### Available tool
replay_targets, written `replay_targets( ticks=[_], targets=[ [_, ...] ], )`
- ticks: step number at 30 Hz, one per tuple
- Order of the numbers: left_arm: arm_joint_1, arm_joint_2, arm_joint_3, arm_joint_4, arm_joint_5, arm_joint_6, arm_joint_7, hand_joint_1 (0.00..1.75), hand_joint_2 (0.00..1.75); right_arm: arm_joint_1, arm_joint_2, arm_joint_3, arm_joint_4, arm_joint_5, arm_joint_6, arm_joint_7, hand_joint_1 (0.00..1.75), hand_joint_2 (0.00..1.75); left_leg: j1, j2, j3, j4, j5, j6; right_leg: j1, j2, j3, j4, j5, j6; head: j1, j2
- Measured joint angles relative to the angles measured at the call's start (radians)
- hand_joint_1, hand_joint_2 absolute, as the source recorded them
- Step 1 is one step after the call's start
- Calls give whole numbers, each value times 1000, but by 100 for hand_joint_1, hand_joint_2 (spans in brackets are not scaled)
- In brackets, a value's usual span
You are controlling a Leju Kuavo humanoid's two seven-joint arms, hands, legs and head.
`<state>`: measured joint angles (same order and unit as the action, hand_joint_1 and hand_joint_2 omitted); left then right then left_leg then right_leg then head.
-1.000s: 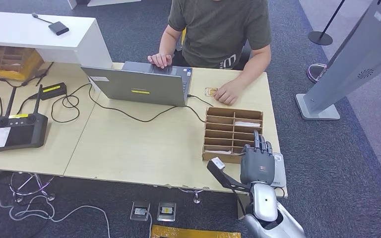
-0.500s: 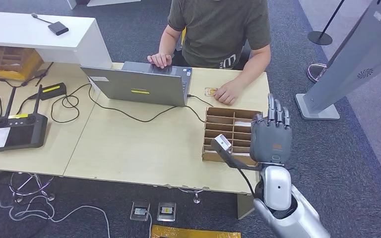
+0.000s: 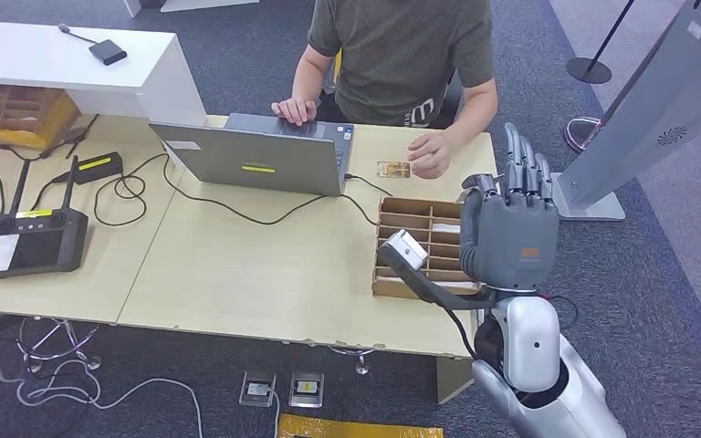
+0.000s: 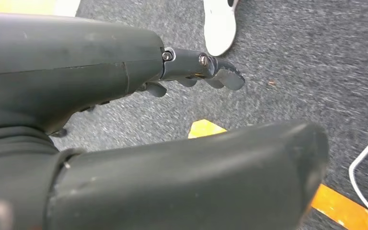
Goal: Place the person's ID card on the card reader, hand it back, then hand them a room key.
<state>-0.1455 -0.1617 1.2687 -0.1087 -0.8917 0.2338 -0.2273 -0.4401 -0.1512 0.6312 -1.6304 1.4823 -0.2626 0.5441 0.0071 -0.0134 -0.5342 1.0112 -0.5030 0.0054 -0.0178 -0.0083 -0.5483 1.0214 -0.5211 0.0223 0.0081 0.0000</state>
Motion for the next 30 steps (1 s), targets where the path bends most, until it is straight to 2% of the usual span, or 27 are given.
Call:
replay_targets(
  ticks=[8, 18, 24, 30],
  targets=[
    [-1, 0, 0, 0, -25, 16, 27, 0, 0, -40, 18, 17, 113, -32, -47, -47, 175, 175, 0, 0, -1, 0, 0, 0, 0, 0, 0, 0, 0, 0, 0, 0],
    [-2, -1, 0, 0, -30, 67, 62, 0, 0, -125, 121, 38, 359, -43, -144, -92, 175, 175, 1, 0, -1, 0, 0, 0, 0, -1, 0, 0, 0, 0, 0, 0],
    [-2, -8, 0, 1, -18, 96, 64, 0, 0, -157, 153, 48, 461, -42, -146, -93, 175, 175, 0, 0, -1, 0, 0, 0, 0, -1, 0, 0, 0, 0, 0, 0],
    [-2, -11, 0, 2, -13, 95, 64, 0, 0, -173, 158, 56, 528, -20, -140, -71, 171, 175, 0, 0, -1, 0, 0, 0, 0, -1, 0, 0, 0, 0, 0, 0]
  ],
)
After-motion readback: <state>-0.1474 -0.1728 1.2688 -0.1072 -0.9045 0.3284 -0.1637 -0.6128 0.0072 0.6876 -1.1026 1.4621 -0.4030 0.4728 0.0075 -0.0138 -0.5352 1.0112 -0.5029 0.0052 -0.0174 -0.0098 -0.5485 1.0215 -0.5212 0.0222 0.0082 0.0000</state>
